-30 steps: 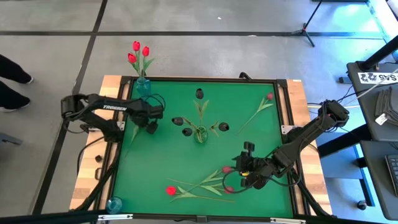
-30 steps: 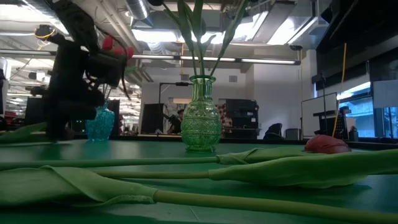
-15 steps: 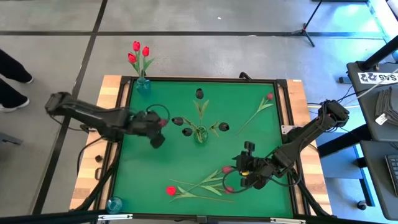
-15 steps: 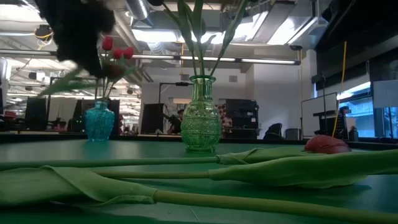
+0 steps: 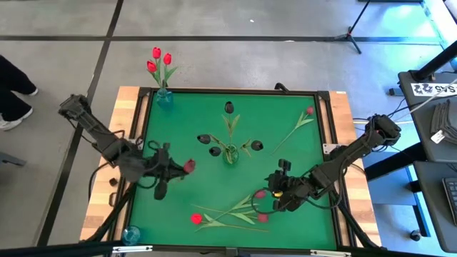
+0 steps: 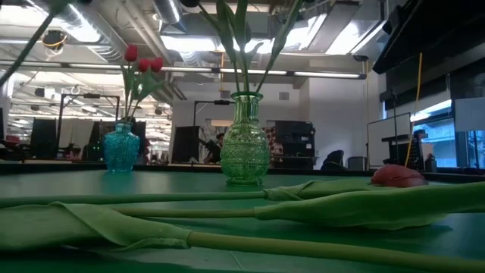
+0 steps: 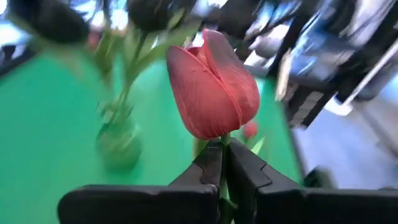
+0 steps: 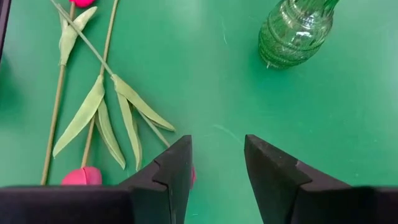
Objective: Sort flowers into vase by color
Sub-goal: Put the dark red tulip into the bottom blue vase
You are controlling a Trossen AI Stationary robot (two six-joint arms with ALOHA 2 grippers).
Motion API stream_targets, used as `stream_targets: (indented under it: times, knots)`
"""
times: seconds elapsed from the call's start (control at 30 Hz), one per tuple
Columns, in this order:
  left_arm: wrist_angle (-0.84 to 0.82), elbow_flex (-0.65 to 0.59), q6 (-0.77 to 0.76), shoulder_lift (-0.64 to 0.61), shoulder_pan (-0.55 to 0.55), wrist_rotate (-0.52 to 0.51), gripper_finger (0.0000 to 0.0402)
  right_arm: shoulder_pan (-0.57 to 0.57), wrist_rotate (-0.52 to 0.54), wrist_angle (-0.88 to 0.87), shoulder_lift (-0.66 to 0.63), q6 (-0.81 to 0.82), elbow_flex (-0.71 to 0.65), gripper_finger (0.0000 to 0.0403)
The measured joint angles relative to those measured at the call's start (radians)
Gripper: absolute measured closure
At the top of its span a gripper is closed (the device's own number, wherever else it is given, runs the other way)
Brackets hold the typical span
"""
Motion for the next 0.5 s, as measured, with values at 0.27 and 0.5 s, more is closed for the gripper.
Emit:
stream_targets:
  times: [0.27, 0.5]
  knots:
    - [0.297, 0.000, 0.261, 0.000, -0.094, 0.108, 0.0395, 0.002, -0.003, 0.007, 0.000, 0.000, 0.000, 0.0254]
    - [0.390, 0.000, 0.335, 0.000, -0.158, 0.186, 0.0395, 0.002, -0.015, 0.007, -0.001, 0.001, 0.000, 0.0254]
